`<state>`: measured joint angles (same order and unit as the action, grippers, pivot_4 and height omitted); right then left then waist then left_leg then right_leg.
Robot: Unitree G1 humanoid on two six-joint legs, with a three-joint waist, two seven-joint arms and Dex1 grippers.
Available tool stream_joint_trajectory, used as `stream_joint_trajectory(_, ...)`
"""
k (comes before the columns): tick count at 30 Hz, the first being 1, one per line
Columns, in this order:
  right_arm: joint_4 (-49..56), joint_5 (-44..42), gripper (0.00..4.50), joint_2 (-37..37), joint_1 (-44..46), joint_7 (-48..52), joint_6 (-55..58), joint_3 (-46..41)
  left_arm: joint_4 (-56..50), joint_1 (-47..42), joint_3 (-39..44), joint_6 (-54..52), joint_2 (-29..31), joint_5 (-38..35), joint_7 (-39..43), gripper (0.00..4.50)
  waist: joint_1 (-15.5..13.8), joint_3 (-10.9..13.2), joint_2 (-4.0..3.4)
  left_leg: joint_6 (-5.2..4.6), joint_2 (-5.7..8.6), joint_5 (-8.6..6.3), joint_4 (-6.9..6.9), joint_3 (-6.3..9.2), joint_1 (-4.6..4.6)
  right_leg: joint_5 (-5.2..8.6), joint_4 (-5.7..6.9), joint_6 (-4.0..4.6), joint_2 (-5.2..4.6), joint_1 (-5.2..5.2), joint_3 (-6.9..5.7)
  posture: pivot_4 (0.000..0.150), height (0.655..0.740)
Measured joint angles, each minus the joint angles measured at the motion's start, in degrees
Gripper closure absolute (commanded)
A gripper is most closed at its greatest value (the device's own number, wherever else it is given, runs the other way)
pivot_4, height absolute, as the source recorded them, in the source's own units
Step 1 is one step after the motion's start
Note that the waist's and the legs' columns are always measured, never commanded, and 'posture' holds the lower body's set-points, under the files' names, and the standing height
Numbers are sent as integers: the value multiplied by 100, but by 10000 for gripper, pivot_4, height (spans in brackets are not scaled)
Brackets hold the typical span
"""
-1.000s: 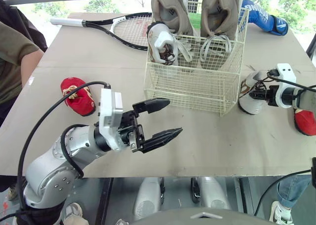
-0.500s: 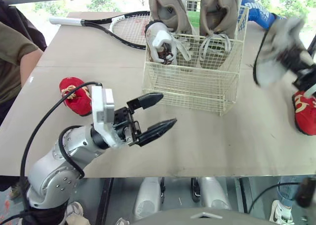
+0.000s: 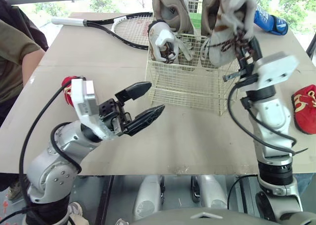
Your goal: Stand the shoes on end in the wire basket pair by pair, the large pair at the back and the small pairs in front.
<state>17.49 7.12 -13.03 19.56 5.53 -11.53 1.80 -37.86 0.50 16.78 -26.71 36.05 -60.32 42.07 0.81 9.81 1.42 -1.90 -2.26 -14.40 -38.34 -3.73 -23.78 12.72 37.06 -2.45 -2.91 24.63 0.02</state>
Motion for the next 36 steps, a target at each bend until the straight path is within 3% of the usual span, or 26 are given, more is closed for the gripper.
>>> stream_joint_trajectory(4, -773, 367, 44919, 74, 110, -334, -696, 7, -262, 419, 248, 0, 42, -58, -50, 0, 24, 0, 0, 0, -6, 0, 1, -2, 6, 0, 6, 3, 4, 0, 3, 1500, 7400)
stream_joint_trajectory(7, -1093, 109, 34455, 148, 109, -155, -726, 18, -376, 633, 352, 22, 39, -54, -134, 0, 2, -1, 1, -1, -7, 0, 0, 1, 8, 9, 13, 19, 4, -2, 0, 1500, 7400)
stream_joint_trajectory(9, -1112, -244, 23609, 170, -31, 175, -563, 97, -439, 690, 368, 67, 33, -43, -208, 0, -11, -1, 1, -3, -7, -2, 0, 4, 7, 9, 14, 19, 2, -3, -1, 1500, 7400)
stream_joint_trajectory(14, -885, -825, 1425, 125, -367, 650, -151, 134, -441, 707, 396, 174, -28, 64, -325, 0, -6, -3, 4, -20, -8, -11, -3, 3, 9, 8, 14, 18, 0, -8, 0, 1500, 7400)
stream_joint_trajectory(15, -647, -1155, 169, 10, -548, 871, 73, 100, -445, 708, 378, 208, -77, 106, -380, 0, -11, -4, 4, -21, -8, -12, -3, 4, 9, 8, 14, 18, 0, -8, 0, 1500, 7400)
stream_joint_trajectory(19, 51, -2086, 169, -690, -1153, 1622, 813, -188, -443, 916, 408, 247, -176, 218, -531, 0, -39, -5, 7, -27, -11, -16, -4, 12, 9, 9, 10, 18, -9, -17, -10, 1500, 7400)
stream_joint_trajectory(23, 899, -3624, 169, -1970, -1619, 2821, 1947, -558, -381, 1448, 720, 372, -537, 559, -1007, 0, 23, 0, -6, -32, -9, -19, -2, 1, 25, 10, 12, 21, -7, -21, 4, 1500, 7400)
stream_joint_trajectory(27, 1446, -4841, 169, -2608, -933, 3738, 2658, -684, -179, 1795, 1090, 312, -968, 970, -2094, 0, 23, 4, 3, -32, -17, -19, 4, 10, 85, 17, 11, 22, 13, -75, -4, 1500, 7400)
stream_joint_trajectory(28, 1552, -5152, 169, -2752, -557, 4045, 2873, -623, -168, 1751, 1283, 133, -1113, 1201, -2875, 0, -5, 3, 6, -31, -18, -20, 4, 19, 102, 27, 8, 9, 13, -96, -13, 1500, 7400)
stream_joint_trajectory(33, 1512, -5325, 169, -2788, -115, 4651, 3138, -221, 10, 1299, 1435, -605, -1194, 1824, -4593, 0, -134, -10, 31, -31, -18, -19, 0, 25, 96, 14, 0, 28, -5, -107, -22, 1500, 7400)
stream_joint_trajectory(36, 1449, -5264, 169, -2764, -102, 4831, 3146, -170, 123, 871, 1320, -952, -1200, 2163, -5146, 0, -175, -15, 39, -40, -7, -25, 1, 22, 87, 13, -9, 28, -22, -107, -21, 1500, 7400)
